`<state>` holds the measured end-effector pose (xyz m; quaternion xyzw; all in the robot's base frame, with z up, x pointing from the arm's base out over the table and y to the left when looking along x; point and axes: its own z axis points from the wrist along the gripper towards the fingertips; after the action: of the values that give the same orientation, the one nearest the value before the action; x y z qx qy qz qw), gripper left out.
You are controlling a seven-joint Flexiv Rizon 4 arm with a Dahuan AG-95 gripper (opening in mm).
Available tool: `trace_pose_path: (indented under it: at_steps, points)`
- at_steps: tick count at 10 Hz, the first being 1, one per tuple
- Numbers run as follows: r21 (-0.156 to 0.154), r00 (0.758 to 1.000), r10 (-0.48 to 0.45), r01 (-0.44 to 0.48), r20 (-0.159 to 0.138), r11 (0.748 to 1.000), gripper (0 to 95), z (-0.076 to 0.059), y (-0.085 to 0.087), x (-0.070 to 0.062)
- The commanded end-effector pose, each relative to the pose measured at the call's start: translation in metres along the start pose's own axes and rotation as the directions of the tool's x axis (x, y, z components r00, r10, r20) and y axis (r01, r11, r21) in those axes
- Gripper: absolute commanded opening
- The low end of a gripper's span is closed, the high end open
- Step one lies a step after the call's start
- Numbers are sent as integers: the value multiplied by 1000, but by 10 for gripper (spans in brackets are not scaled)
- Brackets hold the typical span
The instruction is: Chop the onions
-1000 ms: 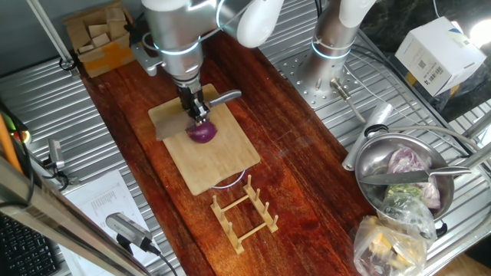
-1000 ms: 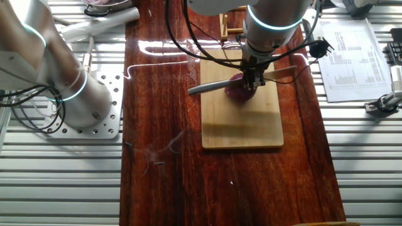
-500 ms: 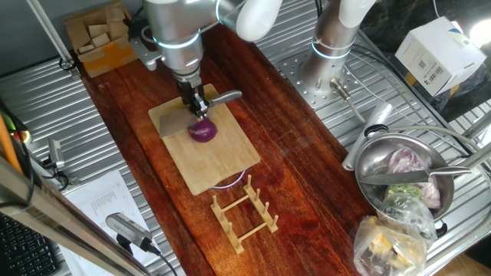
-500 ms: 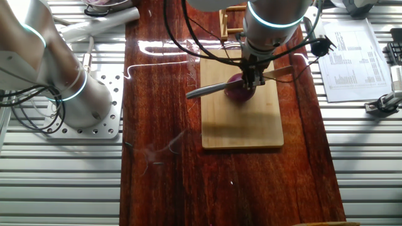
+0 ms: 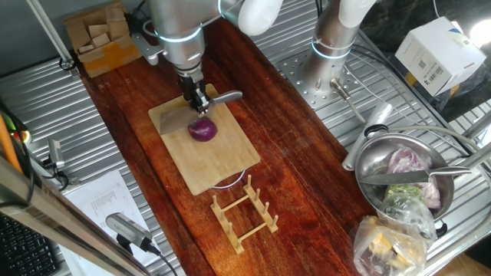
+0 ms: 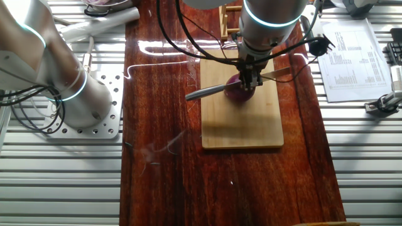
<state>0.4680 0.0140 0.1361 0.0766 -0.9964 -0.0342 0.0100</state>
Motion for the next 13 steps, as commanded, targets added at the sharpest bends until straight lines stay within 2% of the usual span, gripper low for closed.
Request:
trace_pose_path:
  at_steps: [1, 10, 11, 13]
  points:
    - [0, 1000, 0, 0, -1, 1000, 190, -3, 0, 2]
    - [0, 1000, 1, -1, -6, 1000, 190, -21, 5, 10]
    - [0, 1000, 2, -2, -6, 1000, 0, -22, 5, 10]
    - [0, 1000, 2, -2, -5, 1000, 0, -22, 6, 11]
